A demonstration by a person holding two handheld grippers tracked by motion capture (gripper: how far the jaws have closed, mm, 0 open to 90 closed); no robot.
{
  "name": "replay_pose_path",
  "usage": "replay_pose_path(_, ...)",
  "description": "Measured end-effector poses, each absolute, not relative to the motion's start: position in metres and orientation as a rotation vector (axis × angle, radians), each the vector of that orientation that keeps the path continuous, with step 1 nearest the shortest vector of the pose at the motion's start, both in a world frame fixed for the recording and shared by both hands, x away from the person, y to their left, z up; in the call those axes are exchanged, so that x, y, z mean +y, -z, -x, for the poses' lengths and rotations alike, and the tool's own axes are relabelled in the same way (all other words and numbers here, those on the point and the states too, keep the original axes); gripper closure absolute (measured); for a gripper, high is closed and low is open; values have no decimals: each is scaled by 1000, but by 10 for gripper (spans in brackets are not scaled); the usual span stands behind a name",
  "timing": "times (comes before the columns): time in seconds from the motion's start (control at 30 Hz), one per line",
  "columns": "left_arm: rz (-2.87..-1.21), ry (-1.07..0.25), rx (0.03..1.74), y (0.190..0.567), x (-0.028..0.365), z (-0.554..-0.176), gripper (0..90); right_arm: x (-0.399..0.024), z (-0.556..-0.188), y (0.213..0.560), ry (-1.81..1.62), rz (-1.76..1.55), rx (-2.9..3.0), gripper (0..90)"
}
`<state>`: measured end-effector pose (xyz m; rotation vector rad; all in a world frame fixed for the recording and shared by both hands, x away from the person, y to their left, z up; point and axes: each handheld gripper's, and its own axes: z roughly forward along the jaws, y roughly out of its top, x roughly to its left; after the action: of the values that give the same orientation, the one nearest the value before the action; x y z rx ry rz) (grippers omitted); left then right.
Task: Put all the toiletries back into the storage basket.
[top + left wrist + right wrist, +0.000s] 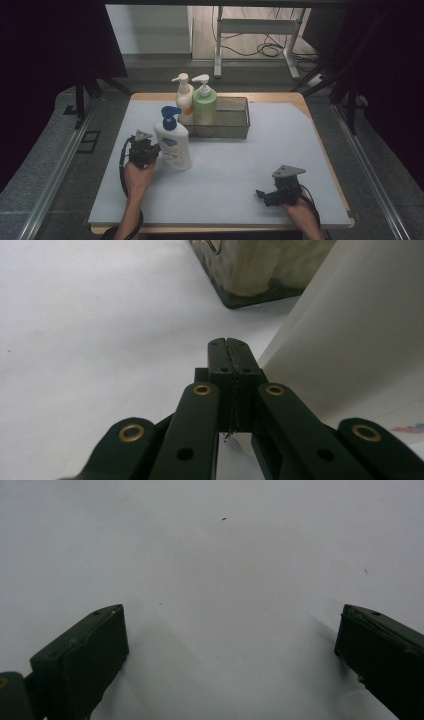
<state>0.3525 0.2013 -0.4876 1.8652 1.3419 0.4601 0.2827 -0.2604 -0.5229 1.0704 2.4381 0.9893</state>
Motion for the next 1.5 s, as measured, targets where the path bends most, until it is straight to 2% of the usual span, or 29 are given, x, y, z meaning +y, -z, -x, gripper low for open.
replay_pose_path(0.67, -1884, -396, 1281, 489, 181, -359, 892, -260, -283, 523, -990, -1071, 2438, 2)
replay_pose_path(1.5, -1911, -310, 1172, 490, 148, -347, 892, -261, -283, 523, -990, -1070, 2438, 2)
